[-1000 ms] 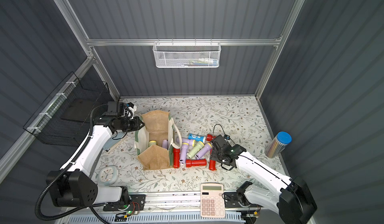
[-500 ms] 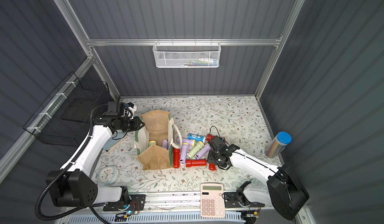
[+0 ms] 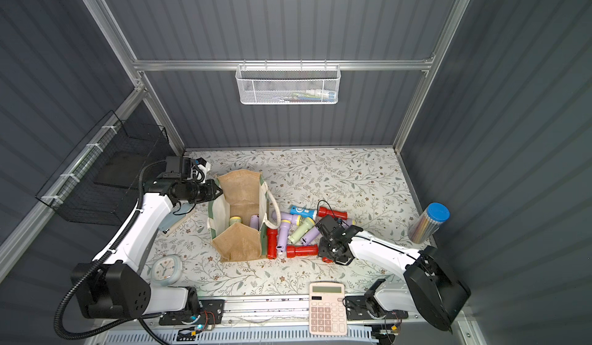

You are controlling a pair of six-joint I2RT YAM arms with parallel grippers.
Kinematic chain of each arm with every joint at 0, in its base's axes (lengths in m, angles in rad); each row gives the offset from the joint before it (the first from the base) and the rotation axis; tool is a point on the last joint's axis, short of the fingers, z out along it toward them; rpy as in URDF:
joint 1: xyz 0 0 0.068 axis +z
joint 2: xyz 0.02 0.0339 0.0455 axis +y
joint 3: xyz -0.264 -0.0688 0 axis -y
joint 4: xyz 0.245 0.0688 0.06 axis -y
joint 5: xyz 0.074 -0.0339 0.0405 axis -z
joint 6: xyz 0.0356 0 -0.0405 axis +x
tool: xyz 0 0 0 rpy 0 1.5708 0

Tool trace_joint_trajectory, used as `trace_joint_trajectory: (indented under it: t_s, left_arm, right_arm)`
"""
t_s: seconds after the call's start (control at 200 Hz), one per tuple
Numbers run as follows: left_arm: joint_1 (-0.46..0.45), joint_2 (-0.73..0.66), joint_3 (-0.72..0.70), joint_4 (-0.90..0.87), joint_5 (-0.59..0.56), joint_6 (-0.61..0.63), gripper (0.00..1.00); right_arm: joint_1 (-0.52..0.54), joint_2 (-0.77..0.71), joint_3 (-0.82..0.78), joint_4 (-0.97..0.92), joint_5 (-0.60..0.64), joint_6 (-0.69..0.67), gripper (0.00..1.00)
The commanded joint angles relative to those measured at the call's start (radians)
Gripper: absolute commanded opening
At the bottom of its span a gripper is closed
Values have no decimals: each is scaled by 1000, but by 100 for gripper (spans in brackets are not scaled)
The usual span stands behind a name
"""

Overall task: Put the flashlights into the tote bags
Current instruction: Pick up the flashlight from the center of the board.

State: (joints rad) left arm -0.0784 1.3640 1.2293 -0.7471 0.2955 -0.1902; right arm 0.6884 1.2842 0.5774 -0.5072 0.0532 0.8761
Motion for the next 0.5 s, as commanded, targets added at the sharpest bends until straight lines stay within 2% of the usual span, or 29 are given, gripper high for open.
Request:
trace_joint_trajectory:
  t_s: [0.0, 0.095, 0.34, 0.495]
  left_arm:
    - [2, -5, 17, -37, 1, 11, 20]
    - [2, -2, 19, -38, 1, 11, 21]
    - [2, 4, 26, -38, 2, 9, 21]
    - [2, 7, 29, -37, 5, 8, 21]
  right_arm:
    - [2, 49, -18, -28, 33, 16, 59]
    - [2, 85, -11, -25, 43, 5, 53]
    - [2, 113, 0, -41, 34, 1, 30]
    - [2, 43, 39, -101, 76, 1, 24]
